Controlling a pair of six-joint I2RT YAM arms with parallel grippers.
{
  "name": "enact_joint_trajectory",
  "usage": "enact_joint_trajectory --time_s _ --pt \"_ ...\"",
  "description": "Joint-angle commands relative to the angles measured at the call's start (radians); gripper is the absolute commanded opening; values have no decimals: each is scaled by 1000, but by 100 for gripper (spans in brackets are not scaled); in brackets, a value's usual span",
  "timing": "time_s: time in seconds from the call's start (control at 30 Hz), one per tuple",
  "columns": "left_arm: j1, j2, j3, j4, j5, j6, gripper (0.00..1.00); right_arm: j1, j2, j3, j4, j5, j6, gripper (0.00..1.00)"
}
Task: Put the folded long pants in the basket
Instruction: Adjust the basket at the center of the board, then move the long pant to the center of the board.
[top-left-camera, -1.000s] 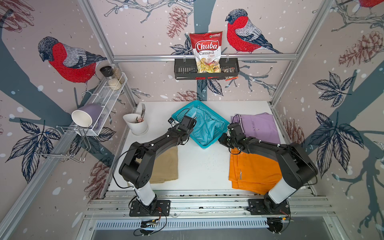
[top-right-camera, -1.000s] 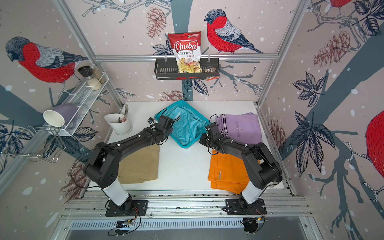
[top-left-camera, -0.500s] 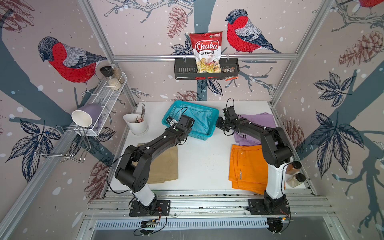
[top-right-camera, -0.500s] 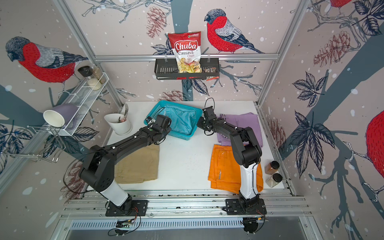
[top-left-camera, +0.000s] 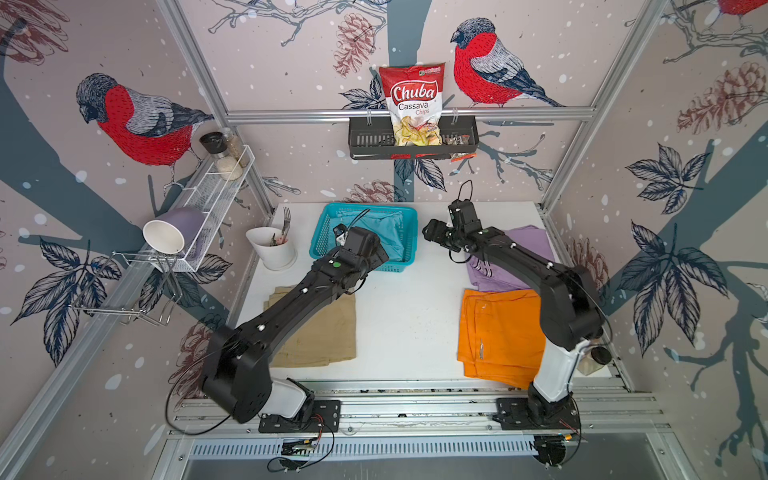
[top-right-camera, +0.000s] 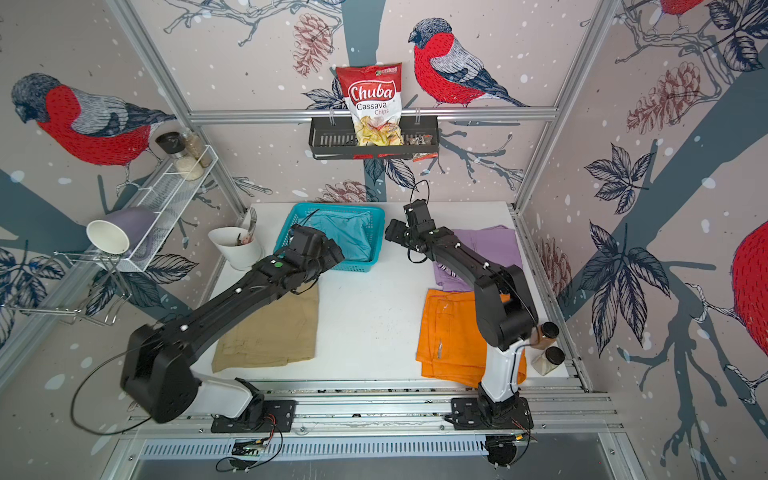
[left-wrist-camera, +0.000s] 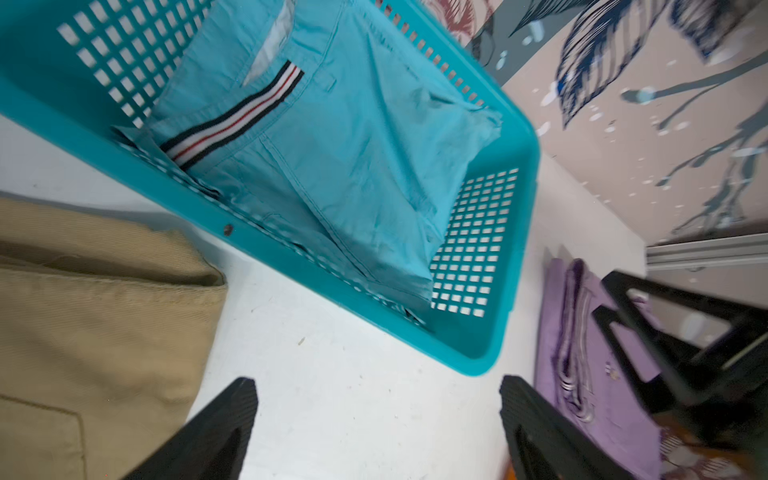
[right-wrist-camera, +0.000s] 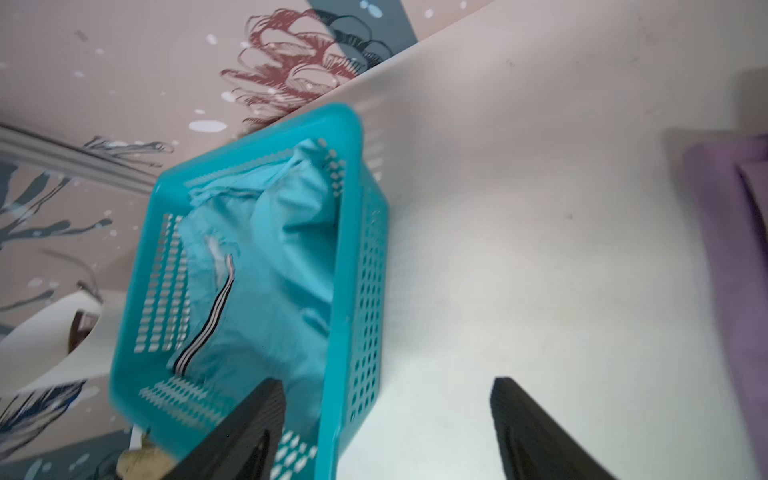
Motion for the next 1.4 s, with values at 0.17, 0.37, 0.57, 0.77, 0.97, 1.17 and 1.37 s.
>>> enact_joint_trajectory --time_s 0.17,0.37,0.57,0.77,0.97,1.17,1.37 --pt "8 -431 -242 -19 -169 84 95 363 -277 -443 334 88 66 100" --pt "10 -627 -359 -55 -240 97 95 520 -24 -333 409 48 116 100" --pt "10 -691 -362 -100 -305 78 96 545 325 -48 342 -25 153 98" --pt "10 -714 -367 -101 -315 69 96 552 489 116 305 -71 170 89" --pt "10 -720 -369 -99 -309 71 96 554 521 135 352 -120 183 54" --pt "10 -712 -375 -82 -284 83 96 531 433 -8 393 -72 200 0" --pt "10 -658 -392 -18 -168 124 93 441 92 -404 449 10 184 0"
